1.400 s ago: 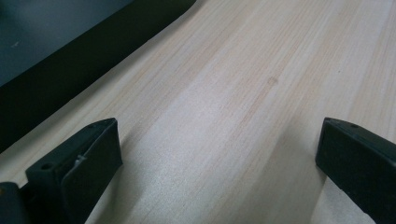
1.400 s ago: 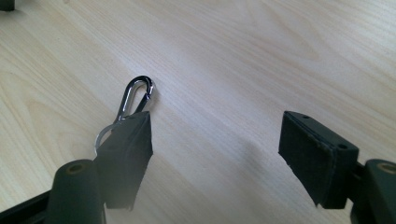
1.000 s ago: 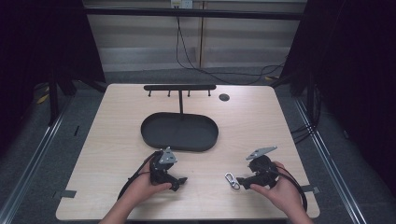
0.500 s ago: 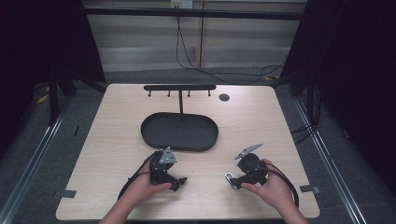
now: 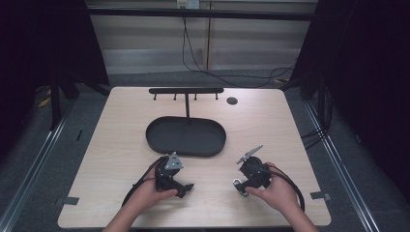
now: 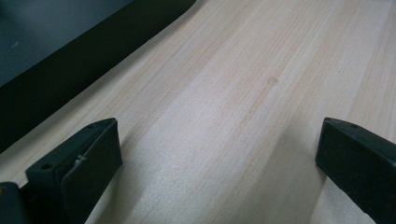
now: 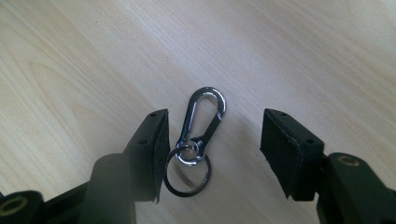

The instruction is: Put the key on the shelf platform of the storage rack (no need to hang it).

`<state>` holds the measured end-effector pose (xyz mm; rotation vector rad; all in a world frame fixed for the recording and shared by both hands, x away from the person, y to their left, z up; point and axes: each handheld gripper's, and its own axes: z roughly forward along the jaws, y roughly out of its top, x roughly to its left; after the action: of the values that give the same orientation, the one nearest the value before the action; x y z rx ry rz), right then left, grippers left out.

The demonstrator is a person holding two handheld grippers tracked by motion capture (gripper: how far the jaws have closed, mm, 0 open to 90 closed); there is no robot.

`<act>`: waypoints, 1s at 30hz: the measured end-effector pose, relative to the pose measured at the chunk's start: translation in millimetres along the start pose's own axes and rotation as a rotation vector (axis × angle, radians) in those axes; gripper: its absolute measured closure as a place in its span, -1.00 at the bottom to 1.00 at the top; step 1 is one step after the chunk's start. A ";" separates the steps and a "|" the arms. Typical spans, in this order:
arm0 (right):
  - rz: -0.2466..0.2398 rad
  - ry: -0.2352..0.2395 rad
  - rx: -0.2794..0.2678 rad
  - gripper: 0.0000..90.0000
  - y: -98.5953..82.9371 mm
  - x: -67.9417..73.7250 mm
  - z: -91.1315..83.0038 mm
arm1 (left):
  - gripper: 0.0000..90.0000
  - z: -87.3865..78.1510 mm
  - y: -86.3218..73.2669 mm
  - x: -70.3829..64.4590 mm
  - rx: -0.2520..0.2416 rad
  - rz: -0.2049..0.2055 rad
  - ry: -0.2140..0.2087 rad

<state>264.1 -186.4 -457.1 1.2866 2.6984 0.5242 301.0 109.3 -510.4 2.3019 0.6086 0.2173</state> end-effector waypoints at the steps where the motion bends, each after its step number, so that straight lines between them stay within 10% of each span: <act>1: 0.002 0.001 0.007 -0.03 0.9 0.4 1.0 | -1.00 0.0 0.0 0.0 -0.001 0.000 0.000; 30: 0.013 -0.020 0.173 0.56 15.4 9.4 16.4 | -1.00 0.1 -0.1 0.1 -0.002 -0.001 -0.003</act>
<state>273.3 -165.9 -466.6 1.3420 2.7725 0.2815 301.1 109.3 -510.5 2.2997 0.6074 0.2145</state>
